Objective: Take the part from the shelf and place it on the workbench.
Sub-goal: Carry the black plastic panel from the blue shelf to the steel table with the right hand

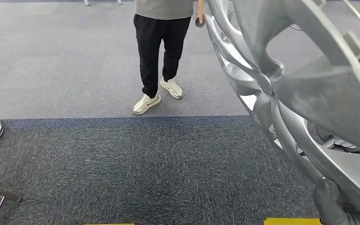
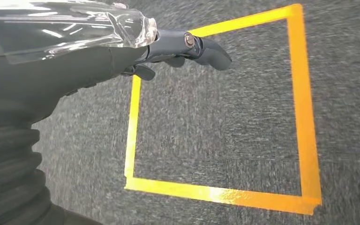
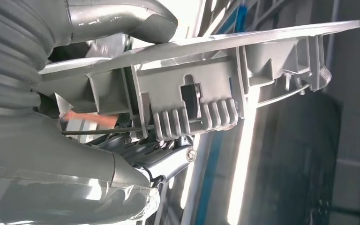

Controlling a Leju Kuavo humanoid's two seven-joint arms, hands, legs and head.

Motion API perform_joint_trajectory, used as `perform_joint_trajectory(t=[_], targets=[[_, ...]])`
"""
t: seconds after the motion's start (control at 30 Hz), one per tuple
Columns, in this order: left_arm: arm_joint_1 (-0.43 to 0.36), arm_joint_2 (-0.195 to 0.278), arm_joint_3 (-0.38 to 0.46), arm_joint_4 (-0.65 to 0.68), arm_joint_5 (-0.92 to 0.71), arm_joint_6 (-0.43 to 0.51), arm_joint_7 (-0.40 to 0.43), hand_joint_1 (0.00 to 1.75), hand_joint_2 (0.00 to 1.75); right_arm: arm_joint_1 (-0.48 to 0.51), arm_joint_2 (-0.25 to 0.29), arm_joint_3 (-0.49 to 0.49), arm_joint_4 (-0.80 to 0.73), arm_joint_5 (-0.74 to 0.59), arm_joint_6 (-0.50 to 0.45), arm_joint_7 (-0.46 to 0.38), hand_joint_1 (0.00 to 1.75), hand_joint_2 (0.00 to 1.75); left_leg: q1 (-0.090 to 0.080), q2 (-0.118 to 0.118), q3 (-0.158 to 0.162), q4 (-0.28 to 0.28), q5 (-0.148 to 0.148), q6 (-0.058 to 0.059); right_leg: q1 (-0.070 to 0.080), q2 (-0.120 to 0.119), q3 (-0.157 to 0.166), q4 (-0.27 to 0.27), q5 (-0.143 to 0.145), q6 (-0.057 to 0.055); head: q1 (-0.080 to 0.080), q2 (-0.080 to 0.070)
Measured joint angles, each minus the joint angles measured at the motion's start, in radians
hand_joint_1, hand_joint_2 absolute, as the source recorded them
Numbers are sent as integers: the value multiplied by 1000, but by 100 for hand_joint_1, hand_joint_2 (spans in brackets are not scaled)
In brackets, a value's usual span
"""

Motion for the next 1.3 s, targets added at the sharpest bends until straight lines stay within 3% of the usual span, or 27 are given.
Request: perform_joint_trajectory(t=[0.07, 0.1, 0.13, 0.17, 0.23, 0.3, 0.37, 0.43, 0.5, 0.53, 0.6, 0.63, 0.67, 0.73, 0.8, 0.9, 0.97, 1.03, 1.07, 1.1, 1.13, 1.17, 1.23, 1.3], targets=[[1, 0, 0, 0, 0, 0, 0, 0, 175, 3, -2, -4, 1, 0, 1, -2, 175, 175, -1, -30, -1, 1, 0, 3, 0, 25, -69, 129, -43, 2, 10, 0], [1, 0, 0, 0, 0, 0, 0, 0, 175, 3, -2, -5, 2, 0, 1, -3, 175, 175, -1, -46, 0, 1, 0, 3, 0, 28, -84, 151, -38, 0, 12, 0], [2, 0, 0, 0, 0, -1, 0, 0, 175, 4, -2, -6, 2, 1, 2, -3, 175, 175, -1, -62, 1, 2, 0, 3, -1, 31, -80, 129, -12, -2, 14, 0], [2, 0, 0, 0, 0, -1, 0, 0, 175, 3, -2, -6, 3, 1, 2, -3, 175, 175, 0, -77, 3, 3, 0, 2, -2, 39, -57, 70, 26, -4, 16, 0], [2, 0, 0, 0, 0, -1, 0, 0, 175, 2, -3, -6, 3, 1, 4, -4, 175, 175, 0, -106, 1, 9, -3, -4, -8, 87, -1, -67, 88, -6, 19, 0], [2, 0, 0, 0, 0, -2, 1, 0, 175, 1, -4, -7, 4, 1, 4, -5, 175, 175, 2, -129, -9, 14, -2, -17, -10, 122, 23, -126, 104, -8, 19, 0], [4, 0, 0, 0, -1, -3, 1, 0, 175, -2, -5, -9, 4, 2, 4, -6, 175, 175, 7, -147, -18, 11, 2, -31, -7, 106, 24, -131, 107, -16, 17, 0], [5, -1, 0, 1, -2, -5, 1, 0, 175, -5, -5, -10, 4, 2, 4, -6, 175, 175, 5, -116, -33, 33, -12, -40, -9, 80, 27, -137, 112, -28, 9, 0], [3, -2, -1, 1, -4, -6, 2, 0, 175, -5, -5, -12, 3, 2, 4, -6, 175, 175, 1, -50, -82, 132, -65, -45, -8, 51, 29, -141, 112, -36, -2, 0], [2, -2, -1, 1, -6, -7, 4, 0, 175, -4, -6, -13, 3, 2, 4, -7, 175, 175, 1, -29, -115, 201, -96, -47, -6, 35, 29, -141, 111, -39, -7, 0], [3, -2, -1, 1, -10, -9, 7, 0, 175, -1, -7, -17, 3, 2, 4, -7, 175, 175, 3, -17, -158, 287, -120, -49, -4, 6, 29, -140, 109, -41, -10, 0], [4, -1, -1, 1, -11, -10, 8, 0, 175, 2, -7, -20, 3, 2, 4, -7, 175, 175, 5, -14, -152, 275, -105, -49, -4, -8, 30, -140, 108, -40, -12, 0], [5, -1, -1, 1, -12, -10, 9, 0, 175, 4, -8, -22, 3, 2, 4, -7, 175, 175, 5, -7, -124, 223, -77, -48, -4, -21, 32, -140, 106, -39, -14, 0], [4, 0, -1, 1, -13, -11, 9, 0, 175, 9, -8, -25, 2, 2, 3, -8, 175, 175, 2, 35, -47, 85, -23, -44, -1, -42, 38, -140, 100, -31, -20, 0], [2, 0, -1, 0, -14, -12, 9, 0, 175, 13, -10, -28, 0, 3, 1, -9, 175, 175, -4, 61, -8, 17, -8, -36, 4, -60, 44, -140, 95, -22, -20, 0], [3, 1, -1, 0, -16, -14, 9, 0, 175, 16, -12, -31, -7, 4, -1, -10, 175, 175, -7, 34, -4, 9, -6, -20, 2, -75, 53, -141, 88, -6, -16, 0], [2, 2, -1, 0, -16, -14, 11, 0, 175, 19, -14, -33, -11, 5, -1, -10, 175, 175, 0, 12, 1, 2, -2, -8, -1, -36, 35, -93, 56, 4, -9, 0], [1, 2, -1, 0, -16, -15, 14, 0, 175, 24, -17, -34, -13, 4, -2, -11, 175, 175, 3, -12, 1, 1, 0, -1, -3, 13, -29, 37, -4, 8, 4, 0], [1, 2, -1, 0, -16, -15, 15, 0, 175, 27, -18, -34, -14, 4, -2, -12, 175, 175, 2, -25, 0, 2, -1, 1, -3, 23, -64, 104, -28, 8, 9, 0], [2, 1, -1, 0, -15, -15, 17, 0, 175, 29, -18, -34, -14, 5, -2, -11, 175, 175, 2, -39, 0, 2, 0, 1, -3, 27, -87, 143, -33, 8, 11, 0], [3, 1, -1, 0, -15, -15, 18, 0, 175, 31, -18, -34, -14, 6, -2, -11, 175, 175, 2, -53, 1, 3, 0, 1, -3, 29, -91, 143, -20, 6, 13, 0], [3, 0, 0, 0, -14, -15, 19, 0, 175, 32, -19, -34, -14, 7, -2, -11, 175, 175, 2, -68, 2, 4, 0, 1, -3, 32, -76, 103, 11, 3, 15, 0], [3, 0, 0, 0, -14, -15, 19, 0, 175, 32, -19, -34, -14, 8, -2, -11, 175, 175, 2, -97, 2, 8, -2, -4, -6, 67, -14, -39, 80, -3, 20, 0], [3, -1, 0, 0, -14, -15, 18, 0, 175, 34, -20, -35, -15, 9, -3, -11, 175, 175, 3, -122, -4, 12, -2, -14, -7, 103, 23, -125, 107, -6, 21, 0]])
